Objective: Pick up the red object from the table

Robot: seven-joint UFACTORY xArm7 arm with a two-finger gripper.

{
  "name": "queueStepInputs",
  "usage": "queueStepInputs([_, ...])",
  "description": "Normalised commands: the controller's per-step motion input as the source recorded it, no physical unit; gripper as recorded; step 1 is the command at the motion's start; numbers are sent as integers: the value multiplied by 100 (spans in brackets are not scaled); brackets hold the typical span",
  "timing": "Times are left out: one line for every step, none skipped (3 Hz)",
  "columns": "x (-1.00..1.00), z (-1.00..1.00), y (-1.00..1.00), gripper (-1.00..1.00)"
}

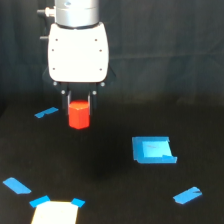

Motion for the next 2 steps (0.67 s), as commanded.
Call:
queueStepInputs([19, -3, -10, -100])
queueStepInputs([-58, 64, -43, -100])
